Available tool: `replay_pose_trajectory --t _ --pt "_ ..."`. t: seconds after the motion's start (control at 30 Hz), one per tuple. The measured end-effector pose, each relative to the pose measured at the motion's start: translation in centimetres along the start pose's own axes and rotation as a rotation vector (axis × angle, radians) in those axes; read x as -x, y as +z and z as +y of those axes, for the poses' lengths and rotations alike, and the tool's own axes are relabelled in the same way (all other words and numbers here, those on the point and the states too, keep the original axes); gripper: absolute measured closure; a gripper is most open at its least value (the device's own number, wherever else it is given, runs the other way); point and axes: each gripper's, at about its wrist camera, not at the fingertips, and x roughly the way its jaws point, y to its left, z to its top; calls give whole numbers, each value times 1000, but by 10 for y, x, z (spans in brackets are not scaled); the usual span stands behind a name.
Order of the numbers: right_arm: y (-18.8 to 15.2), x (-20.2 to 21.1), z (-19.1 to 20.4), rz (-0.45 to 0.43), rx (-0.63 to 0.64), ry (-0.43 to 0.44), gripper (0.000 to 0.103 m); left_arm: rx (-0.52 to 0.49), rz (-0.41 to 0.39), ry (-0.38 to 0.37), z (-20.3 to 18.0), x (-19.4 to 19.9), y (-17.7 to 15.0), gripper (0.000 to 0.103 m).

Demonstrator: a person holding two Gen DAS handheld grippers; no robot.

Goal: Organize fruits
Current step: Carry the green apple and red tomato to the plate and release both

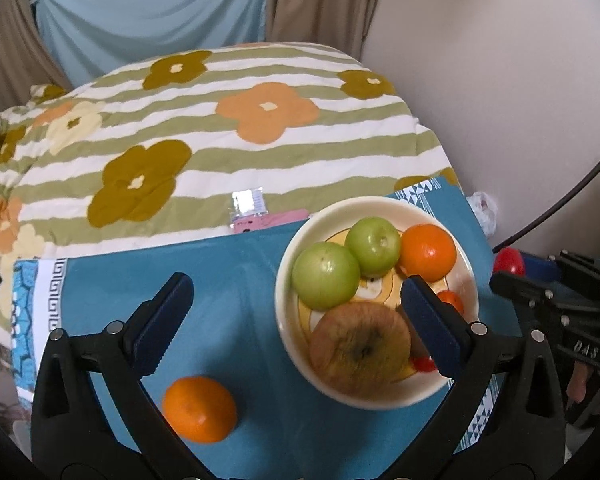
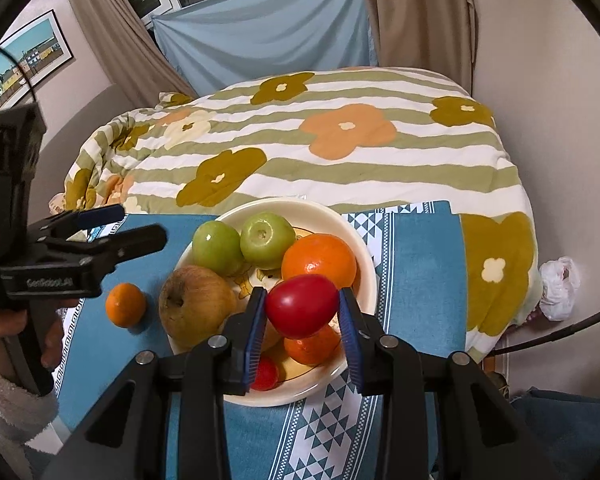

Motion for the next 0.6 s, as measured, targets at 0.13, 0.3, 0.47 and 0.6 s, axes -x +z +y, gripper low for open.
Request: replay_pose_trajectory --t 0.13,0.3,0.47,0.6 --pt "5 1 4 -3 14 7 70 -3 0 12 3 12 -7 0" --pt "12 -6 12 -1 37 32 70 -10 4 35 3 22 -15 0" --pt "16 -23 20 20 61 66 70 6 12 52 10 28 -22 0" --pt "16 -41 26 41 68 89 70 12 32 88 19 30 -32 0"
